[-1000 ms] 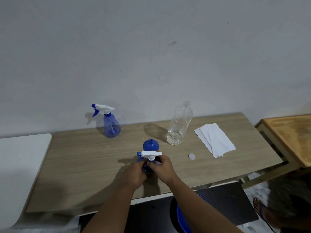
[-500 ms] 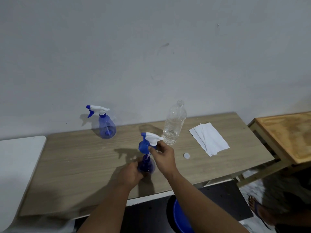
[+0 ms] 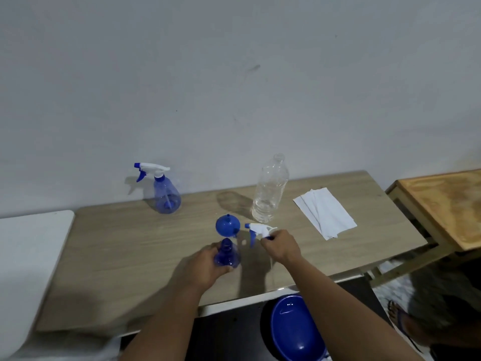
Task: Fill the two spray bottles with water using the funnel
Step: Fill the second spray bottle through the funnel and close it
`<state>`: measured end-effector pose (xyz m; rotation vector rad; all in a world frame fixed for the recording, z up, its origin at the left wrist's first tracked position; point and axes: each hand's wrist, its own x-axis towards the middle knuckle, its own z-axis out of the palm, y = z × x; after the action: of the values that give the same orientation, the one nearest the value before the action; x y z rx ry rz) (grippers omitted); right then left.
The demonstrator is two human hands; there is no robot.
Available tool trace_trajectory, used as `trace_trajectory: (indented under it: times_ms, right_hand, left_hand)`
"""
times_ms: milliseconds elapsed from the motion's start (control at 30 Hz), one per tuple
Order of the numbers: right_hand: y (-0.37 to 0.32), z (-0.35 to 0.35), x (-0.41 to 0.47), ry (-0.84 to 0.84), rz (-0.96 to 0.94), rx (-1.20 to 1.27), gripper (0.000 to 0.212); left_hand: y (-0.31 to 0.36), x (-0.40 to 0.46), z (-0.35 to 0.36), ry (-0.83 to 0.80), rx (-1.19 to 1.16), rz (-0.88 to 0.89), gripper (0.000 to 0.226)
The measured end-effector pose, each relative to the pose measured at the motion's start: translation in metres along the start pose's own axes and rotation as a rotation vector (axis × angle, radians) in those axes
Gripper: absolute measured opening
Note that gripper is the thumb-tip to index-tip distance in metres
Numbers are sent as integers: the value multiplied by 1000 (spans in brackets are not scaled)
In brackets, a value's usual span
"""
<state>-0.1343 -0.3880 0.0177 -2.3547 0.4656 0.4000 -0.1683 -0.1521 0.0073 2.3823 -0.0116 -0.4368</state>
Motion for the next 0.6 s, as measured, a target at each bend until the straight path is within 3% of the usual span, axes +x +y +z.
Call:
trace_trajectory:
  times_ms: [133,367,500,600]
  right_hand:
    - [6,14,6,-64,86,-55,35]
    - [1,24,14,-38,118,-209,33]
    - [-10,20,12,41,6,-532,24]
    - [-36,15,17,16,-67,-528,23]
  left_hand:
    - [1,-2,-2,12,54,-12,62]
    - [1,0,-5,9,107,-25,68]
    - [-2,4,-9,15,83,-16,64]
    - [-5,10,-11,30,106,5,64]
